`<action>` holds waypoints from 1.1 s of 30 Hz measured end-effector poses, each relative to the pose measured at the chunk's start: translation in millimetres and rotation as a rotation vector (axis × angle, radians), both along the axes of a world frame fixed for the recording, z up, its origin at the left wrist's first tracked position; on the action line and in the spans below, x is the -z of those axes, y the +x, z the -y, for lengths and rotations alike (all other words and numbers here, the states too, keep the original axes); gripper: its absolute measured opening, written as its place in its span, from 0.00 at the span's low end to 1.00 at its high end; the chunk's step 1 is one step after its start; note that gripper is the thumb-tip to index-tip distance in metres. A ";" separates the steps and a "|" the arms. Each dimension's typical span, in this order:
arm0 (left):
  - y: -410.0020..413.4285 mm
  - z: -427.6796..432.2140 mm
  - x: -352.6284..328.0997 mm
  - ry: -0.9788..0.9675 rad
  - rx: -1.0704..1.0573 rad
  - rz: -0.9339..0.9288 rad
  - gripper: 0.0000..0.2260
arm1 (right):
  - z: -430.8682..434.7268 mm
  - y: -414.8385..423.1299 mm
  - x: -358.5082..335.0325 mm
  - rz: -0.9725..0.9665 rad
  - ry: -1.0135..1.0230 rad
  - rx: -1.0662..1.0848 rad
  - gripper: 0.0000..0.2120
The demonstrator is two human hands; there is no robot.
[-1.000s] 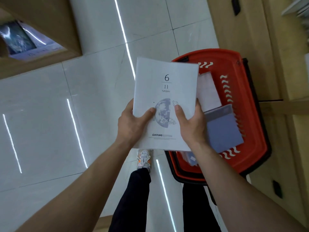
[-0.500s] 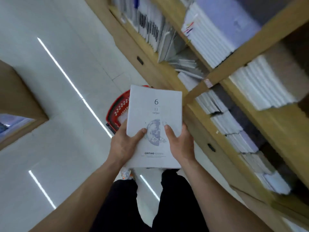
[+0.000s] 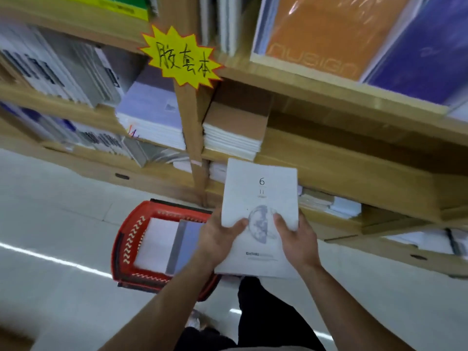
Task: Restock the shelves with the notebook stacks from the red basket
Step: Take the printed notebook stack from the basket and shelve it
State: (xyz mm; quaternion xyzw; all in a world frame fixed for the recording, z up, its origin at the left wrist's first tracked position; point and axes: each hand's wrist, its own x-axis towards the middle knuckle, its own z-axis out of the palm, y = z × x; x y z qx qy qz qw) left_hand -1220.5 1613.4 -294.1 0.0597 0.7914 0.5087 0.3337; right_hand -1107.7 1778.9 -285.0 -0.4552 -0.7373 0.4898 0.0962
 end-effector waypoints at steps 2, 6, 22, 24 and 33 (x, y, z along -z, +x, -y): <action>-0.5 -29.3 6.5 -0.002 0.034 0.022 0.23 | -23.3 7.3 1.6 0.011 0.015 0.041 0.15; -10.0 -94.3 14.6 0.007 0.137 0.048 0.23 | -77.2 10.4 12.2 0.040 0.036 0.119 0.19; -109.5 -257.9 66.2 -0.105 0.048 -0.047 0.33 | -236.3 -103.3 70.8 0.123 0.051 0.063 0.26; -116.0 -267.1 69.4 -0.090 0.041 -0.063 0.35 | -245.8 -114.0 75.5 0.114 0.061 0.059 0.27; -134.9 -286.7 65.7 -0.146 0.089 -0.112 0.35 | -261.5 -137.1 76.7 0.159 0.087 0.019 0.27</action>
